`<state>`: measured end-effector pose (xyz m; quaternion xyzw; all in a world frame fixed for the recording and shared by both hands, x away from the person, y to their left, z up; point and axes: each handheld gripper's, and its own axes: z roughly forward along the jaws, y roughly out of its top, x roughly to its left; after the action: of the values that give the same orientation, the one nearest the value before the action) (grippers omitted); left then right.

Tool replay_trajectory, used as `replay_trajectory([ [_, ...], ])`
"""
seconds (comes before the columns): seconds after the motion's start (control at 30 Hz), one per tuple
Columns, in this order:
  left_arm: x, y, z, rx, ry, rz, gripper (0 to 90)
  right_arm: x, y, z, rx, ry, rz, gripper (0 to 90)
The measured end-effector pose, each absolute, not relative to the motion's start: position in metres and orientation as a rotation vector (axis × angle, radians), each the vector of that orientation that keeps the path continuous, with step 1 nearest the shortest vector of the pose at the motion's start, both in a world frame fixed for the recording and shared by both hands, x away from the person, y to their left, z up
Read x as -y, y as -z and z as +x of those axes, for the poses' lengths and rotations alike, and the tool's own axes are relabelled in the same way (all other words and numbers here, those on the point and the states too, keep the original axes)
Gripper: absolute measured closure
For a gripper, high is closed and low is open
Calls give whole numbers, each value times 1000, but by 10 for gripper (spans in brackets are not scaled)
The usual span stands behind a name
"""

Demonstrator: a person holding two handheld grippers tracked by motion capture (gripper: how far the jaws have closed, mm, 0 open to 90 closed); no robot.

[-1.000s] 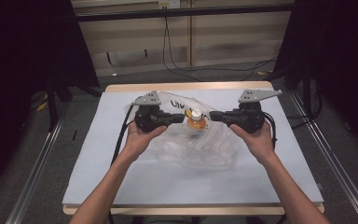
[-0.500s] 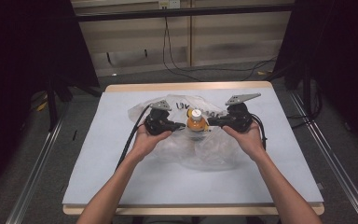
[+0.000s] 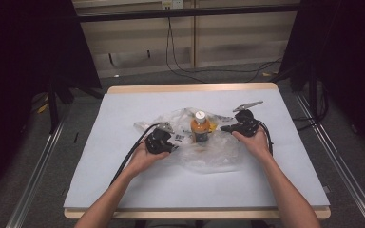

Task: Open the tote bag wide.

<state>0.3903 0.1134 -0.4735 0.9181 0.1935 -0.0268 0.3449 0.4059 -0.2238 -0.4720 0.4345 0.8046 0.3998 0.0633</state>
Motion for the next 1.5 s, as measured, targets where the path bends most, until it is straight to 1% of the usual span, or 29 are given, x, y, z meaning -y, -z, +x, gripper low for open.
replay_trajectory([
  [0.07, -120, 477, 390, -490, 82, 2352, 900, 230, 479, 407, -2429, -1184, 1342, 900],
  [0.1, -121, 478, 386, -553, 110, 2329, 900, 232, 481, 408, -2427, -1185, 1347, 900],
  [0.17, -124, 478, 381, -537, 114, 2323, 900, 238, 484, 408, -2416, -1168, 1367, 900],
  [0.2, -125, 477, 379, -533, 108, 2347, 900, 240, 485, 408, -2417, -1161, 1373, 900],
  [0.23, -126, 477, 378, -476, 107, 2353, 900, 241, 486, 408, -2414, -1160, 1375, 900],
  [0.27, -127, 476, 374, -458, 103, 2370, 900, 244, 487, 408, -2411, -1167, 1376, 900],
  [0.4, -136, 475, 362, -449, 105, 2382, 900, 253, 487, 407, -2369, -1128, 1393, 900],
  [0.47, -139, 476, 354, -443, 106, 2360, 900, 260, 487, 407, -2340, -1112, 1417, 900],
  [0.57, -142, 474, 346, -407, 98, 2399, 900, 271, 489, 409, -2303, -1138, 1453, 900],
  [0.7, -148, 474, 334, -384, 112, 2388, 900, 271, 489, 409, -2283, -1112, 1437, 900],
  [0.93, -152, 476, 325, -384, 136, 2361, 900, 275, 488, 411, -2221, -1065, 1469, 900],
  [0.97, -153, 473, 325, -369, 131, 2400, 900, 275, 488, 411, -2220, -1052, 1462, 900],
  [1.1, -153, 472, 320, -357, 138, 2412, 900, 276, 487, 413, -2212, -1020, 1466, 900],
  [1.13, -153, 473, 318, -352, 145, 2391, 900, 277, 486, 414, -2196, -985, 1461, 900],
  [1.17, -154, 471, 316, -345, 122, 2426, 900, 278, 486, 414, -2189, -982, 1476, 900],
  [1.2, -155, 471, 315, -339, 132, 2428, 900, 280, 486, 415, -2191, -1000, 1488, 900],
  [1.27, -155, 474, 314, -351, 148, 2380, 900, 280, 486, 416, -2189, -1000, 1485, 900],
  [1.4, -154, 471, 314, -358, 143, 2400, 900, 282, 487, 414, -2190, -1052, 1500, 900],
  [1.47, -154, 467, 314, -367, 133, 2376, 900, 281, 486, 411, -2205, -1089, 1498, 900],
  [1.5, -155, 466, 315, -366, 151, 2328, 900, 280, 484, 409, -2208, -1102, 1489, 900],
])
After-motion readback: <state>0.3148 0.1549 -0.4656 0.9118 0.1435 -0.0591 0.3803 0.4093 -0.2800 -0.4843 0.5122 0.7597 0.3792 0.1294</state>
